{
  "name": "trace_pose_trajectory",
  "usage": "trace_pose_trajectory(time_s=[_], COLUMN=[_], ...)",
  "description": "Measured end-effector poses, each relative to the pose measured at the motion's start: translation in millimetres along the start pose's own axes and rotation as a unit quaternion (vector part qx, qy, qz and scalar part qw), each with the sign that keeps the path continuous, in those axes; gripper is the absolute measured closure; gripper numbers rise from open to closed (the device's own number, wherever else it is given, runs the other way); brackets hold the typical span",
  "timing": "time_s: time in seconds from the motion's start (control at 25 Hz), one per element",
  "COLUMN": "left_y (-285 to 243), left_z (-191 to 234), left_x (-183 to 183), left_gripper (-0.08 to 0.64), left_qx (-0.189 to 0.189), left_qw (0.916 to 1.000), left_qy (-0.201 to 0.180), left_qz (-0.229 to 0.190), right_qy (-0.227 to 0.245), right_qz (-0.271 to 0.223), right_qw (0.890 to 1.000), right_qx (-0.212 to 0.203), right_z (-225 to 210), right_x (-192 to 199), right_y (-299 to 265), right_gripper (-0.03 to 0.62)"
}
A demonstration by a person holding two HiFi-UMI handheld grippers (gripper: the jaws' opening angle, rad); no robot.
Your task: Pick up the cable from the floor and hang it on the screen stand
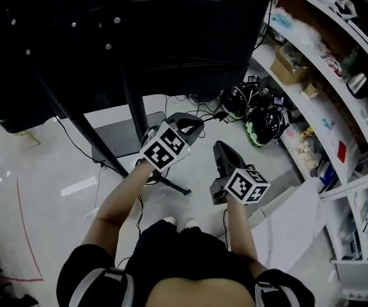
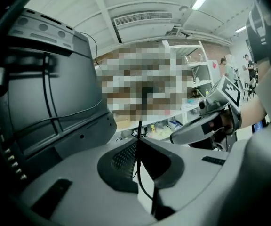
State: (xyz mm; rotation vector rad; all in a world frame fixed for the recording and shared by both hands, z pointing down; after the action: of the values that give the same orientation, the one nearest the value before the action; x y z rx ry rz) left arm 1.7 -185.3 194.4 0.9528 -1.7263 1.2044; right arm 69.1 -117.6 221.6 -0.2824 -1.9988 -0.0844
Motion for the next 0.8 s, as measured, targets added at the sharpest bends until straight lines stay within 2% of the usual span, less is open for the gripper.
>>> trace_pose_trajectory(time_s=[0.32, 0.52, 0.68, 0.8], left_y=[-28.1, -43.0, -51.1, -58.1], left_z=[16.8, 37.3, 47.0, 54.4], left_x=[-76.4, -100.0, -121.8, -136.4], left_gripper=[0.548, 0.548, 0.548, 0.548], left_qx=[0.029, 0.019, 0.015, 0.014], left_qw=[0.9968, 0.9938, 0.9914, 0.9886], left_qy=[-0.07, -0.107, -0.125, -0.147], left_qz=[-0.024, -0.022, -0.034, -0.028], right_qy=[0.029, 0.053, 0.07, 0.077], right_qz=[-0.012, -0.003, -0.01, -0.02], right_qw=[0.999, 0.996, 0.994, 0.992], right_qx=[-0.035, -0.077, -0.087, -0.098], right_z=[-2.2, 1.3, -0.4, -0.1], right_x=[-38.3, -60.0, -79.3, -92.2], right_y=[4.0, -8.1, -18.1, -29.1], right_gripper=[0.568, 0.568, 0.568, 0.568])
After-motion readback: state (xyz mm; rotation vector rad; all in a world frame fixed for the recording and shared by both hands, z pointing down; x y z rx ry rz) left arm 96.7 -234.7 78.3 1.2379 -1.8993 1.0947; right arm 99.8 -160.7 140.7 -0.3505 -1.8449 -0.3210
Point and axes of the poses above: the fingertips, and each gripper's own axes: y backward along the fingers, z to its left, x out of its underside, the point moved 3 cm from there along y, backward along the fingers, and after that the axes turned 3 degrees about y, right-handed, at the moved point
